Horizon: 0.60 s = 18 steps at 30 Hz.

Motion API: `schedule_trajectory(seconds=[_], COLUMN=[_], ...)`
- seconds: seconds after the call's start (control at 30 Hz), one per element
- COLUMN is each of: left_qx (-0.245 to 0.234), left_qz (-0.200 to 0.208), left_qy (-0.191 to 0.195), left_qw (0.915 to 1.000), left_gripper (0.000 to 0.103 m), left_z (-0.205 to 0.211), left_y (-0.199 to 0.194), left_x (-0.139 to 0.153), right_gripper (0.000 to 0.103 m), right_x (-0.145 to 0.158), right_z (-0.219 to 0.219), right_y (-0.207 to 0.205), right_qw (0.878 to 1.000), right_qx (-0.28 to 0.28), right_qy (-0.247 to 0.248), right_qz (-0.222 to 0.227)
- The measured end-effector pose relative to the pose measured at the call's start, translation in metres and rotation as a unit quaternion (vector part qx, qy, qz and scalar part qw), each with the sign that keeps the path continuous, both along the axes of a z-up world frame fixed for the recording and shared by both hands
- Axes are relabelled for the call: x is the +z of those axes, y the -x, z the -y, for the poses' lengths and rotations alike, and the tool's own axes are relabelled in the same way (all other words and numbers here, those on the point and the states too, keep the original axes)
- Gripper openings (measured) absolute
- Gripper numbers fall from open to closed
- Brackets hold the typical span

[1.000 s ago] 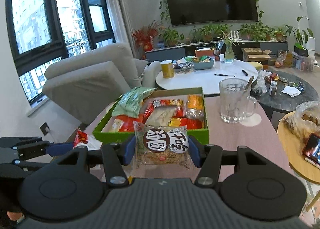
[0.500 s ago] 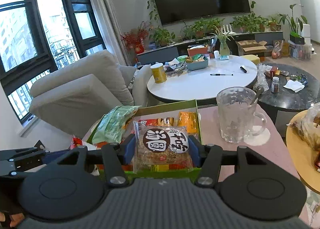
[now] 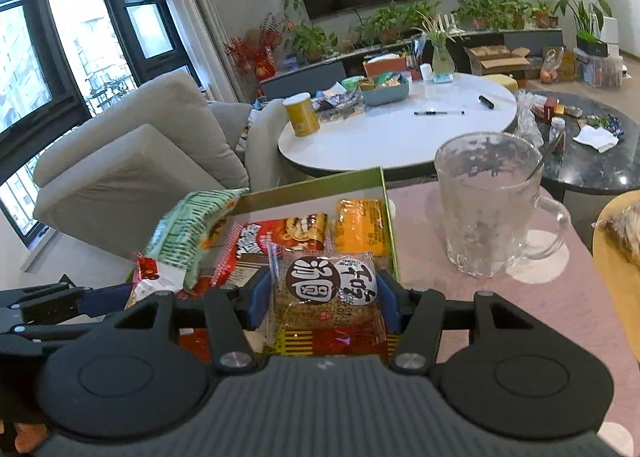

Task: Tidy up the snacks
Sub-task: 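Carry both held packets up over the green box, then open both grippers to release the packets into the box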

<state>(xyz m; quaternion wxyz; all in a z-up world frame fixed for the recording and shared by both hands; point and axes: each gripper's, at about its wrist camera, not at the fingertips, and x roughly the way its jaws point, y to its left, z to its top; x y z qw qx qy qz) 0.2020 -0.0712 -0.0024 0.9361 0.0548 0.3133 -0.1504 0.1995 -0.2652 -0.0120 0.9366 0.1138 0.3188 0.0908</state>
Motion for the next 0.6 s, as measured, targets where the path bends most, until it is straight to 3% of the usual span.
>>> schedule_trajectory(seconds=[0.37,0.6], left_qx=[-0.005,0.007], left_qz=[-0.020,-0.022], left_qy=[-0.015,-0.023], left_qw=[0.9997,0.9995], left_gripper=[0.039,0.049], left_z=[0.005,0.005], left_y=[-0.012,-0.014], left_x=[-0.013,-0.020], right_gripper=[0.070,0.070], right_x=[-0.009,-0.006], right_z=[-0.004,0.000], right_y=[-0.007,-0.001], right_qw=[1.000,1.000], right_qx=[0.000,-0.003], right_qy=[-0.006,-0.016], right_qz=[-0.014,0.000])
